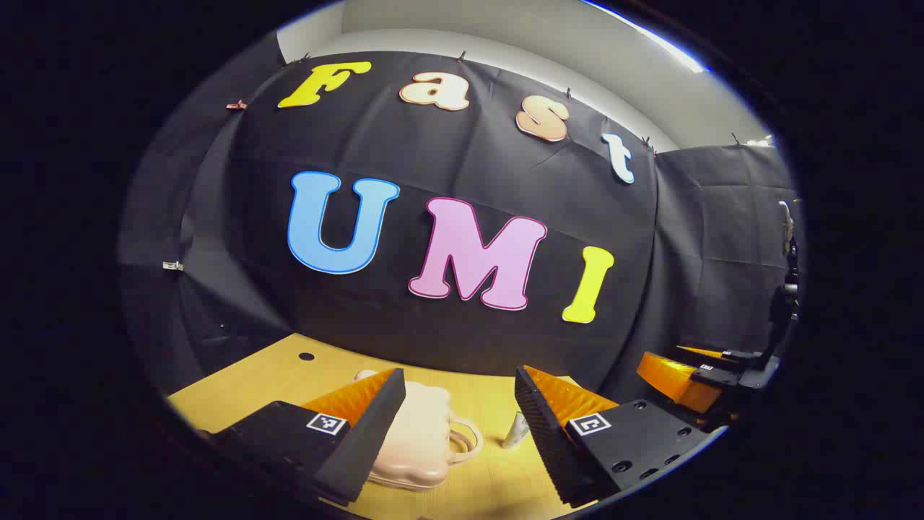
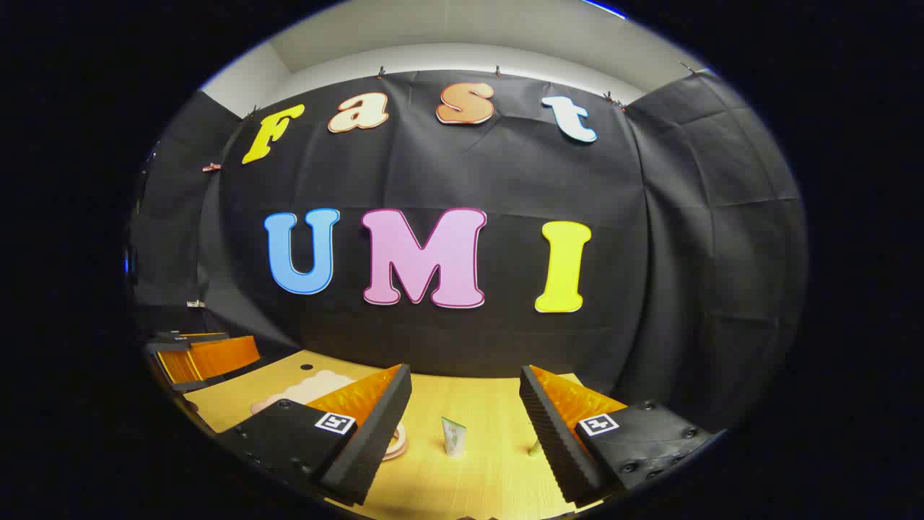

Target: First open the suitcase, pack the skin care products into it, and then close the suitcase.

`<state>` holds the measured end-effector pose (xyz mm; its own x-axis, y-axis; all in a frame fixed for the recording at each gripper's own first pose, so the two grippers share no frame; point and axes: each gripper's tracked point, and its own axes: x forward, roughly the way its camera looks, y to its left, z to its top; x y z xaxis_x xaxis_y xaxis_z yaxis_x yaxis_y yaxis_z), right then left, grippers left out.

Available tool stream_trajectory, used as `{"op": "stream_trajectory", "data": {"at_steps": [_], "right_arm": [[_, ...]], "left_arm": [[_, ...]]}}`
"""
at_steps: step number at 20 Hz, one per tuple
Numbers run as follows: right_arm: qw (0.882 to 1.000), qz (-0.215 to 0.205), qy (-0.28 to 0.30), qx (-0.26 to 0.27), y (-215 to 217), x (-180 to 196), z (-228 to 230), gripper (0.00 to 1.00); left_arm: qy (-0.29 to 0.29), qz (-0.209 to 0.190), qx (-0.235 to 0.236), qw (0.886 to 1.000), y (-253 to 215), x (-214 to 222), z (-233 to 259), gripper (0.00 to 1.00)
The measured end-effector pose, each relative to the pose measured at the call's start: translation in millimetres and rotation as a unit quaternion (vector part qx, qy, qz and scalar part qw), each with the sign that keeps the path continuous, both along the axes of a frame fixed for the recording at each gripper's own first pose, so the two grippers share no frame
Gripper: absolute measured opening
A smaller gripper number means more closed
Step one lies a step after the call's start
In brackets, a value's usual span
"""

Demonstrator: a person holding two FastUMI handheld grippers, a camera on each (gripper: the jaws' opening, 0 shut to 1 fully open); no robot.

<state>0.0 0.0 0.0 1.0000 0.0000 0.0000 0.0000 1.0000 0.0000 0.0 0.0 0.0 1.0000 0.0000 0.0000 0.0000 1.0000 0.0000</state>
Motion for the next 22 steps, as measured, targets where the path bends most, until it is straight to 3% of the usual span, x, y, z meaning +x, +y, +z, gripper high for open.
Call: {"op": "stream_trajectory", "data": {"at_steps": [7, 8, 9, 22], "right_arm": [[0.999, -0.035, -0.001, 0.014, -26, 22, -4, 0.95], [0.999, -0.034, -0.001, 0.017, -23, 20, -5, 0.92], [0.999, -0.033, 0.0, 0.018, -22, 20, -5, 0.96], [1.0, -0.022, 0.004, 0.012, -24, 30, -12, 0.95]], "left_arm": [[0.018, -0.006, 0.015, 1.0, -6, 25, -14, 0.96], [0.019, -0.005, 0.019, 1.0, -4, 25, -15, 0.96], [0.023, -0.001, 0.018, 1.0, -2, 26, -17, 0.96], [0.061, -0.011, 0.005, 0.998, -7, 44, -40, 0.95]]}}
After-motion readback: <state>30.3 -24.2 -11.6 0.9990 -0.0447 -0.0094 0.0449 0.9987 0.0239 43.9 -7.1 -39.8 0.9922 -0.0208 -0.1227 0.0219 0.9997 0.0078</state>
